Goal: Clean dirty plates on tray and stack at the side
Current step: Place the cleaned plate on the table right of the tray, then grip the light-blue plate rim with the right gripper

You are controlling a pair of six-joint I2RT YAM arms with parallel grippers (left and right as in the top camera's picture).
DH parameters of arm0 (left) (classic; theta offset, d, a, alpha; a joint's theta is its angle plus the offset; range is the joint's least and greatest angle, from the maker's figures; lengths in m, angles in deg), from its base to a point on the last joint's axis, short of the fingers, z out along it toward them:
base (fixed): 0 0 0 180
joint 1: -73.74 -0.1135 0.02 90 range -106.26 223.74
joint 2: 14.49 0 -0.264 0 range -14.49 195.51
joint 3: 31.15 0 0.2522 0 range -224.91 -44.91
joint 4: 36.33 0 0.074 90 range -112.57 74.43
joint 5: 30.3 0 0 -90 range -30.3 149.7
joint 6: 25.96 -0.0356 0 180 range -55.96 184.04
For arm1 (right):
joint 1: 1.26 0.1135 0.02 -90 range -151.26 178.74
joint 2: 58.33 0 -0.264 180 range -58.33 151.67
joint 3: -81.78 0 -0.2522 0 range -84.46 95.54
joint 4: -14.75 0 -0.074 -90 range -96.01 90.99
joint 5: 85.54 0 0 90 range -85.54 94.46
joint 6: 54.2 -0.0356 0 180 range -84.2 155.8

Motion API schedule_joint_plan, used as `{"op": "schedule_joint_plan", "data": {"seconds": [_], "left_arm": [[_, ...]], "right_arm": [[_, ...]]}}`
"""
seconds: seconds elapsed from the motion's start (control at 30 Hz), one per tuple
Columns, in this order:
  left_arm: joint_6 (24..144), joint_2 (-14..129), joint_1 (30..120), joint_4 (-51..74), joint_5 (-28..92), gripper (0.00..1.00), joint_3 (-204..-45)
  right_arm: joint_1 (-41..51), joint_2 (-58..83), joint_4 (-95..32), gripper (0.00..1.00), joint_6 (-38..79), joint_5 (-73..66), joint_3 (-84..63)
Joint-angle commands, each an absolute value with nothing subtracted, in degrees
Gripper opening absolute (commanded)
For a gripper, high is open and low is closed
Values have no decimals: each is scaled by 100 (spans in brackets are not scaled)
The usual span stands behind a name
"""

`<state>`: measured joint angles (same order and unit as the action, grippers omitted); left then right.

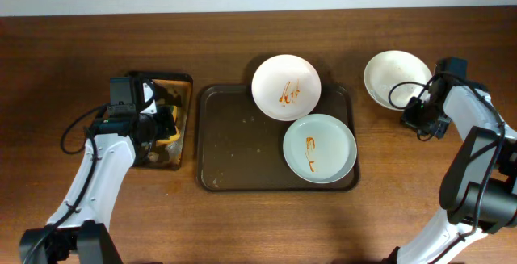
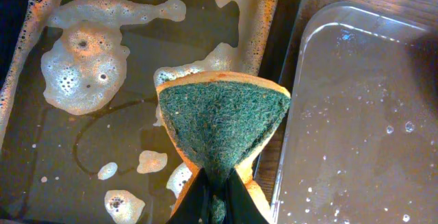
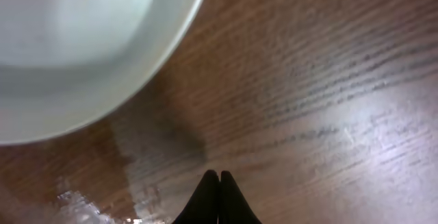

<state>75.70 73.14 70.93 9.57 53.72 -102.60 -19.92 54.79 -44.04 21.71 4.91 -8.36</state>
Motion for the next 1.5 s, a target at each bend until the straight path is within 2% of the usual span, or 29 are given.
{"op": "schedule_joint_plan", "data": {"seconds": [0.0, 0.2, 0.33, 0.53, 0.97, 1.07, 1.17, 1.23, 1.3, 1.47], "left_arm": [[7622, 7271, 7069, 944, 5351, 0, -10275], [7622, 7271, 7069, 944, 5348, 0, -10275], [7622, 7271, 7069, 946, 5348, 0, -10275], [7622, 7271, 7069, 946, 5348, 0, -10275], [7620, 7271, 7069, 944, 5351, 0, -10275], [7620, 7271, 7069, 942, 5351, 0, -10275], [7620, 7271, 7069, 942, 5346, 0, -10275], [7620, 7271, 7069, 938, 5351, 0, -10275], [7620, 7271, 7069, 920, 5348, 0, -10275], [7620, 7271, 7069, 918, 5351, 0, -10275]], "right_arm": [[-2007, 5394, -4463, 4, 2313, 246, -661], [-1998, 5064, -3961, 4, 2372, -132, -128], [-1959, 5324, -3320, 4, 2573, -152, -248], [-1815, 6054, -3270, 4, 2661, -156, -283], [-2118, 6076, -5003, 4, 2352, 489, -279], [-2064, 5763, -5080, 11, 2720, -51, -191], [-1812, 5184, -5379, 24, 3338, -834, -56], [-1572, 4850, -5674, 28, 3716, -1253, -56], [-1198, 4662, -6216, 37, 3753, -1450, -56], [-320, 4684, -6710, 40, 3686, -1391, -412]]}}
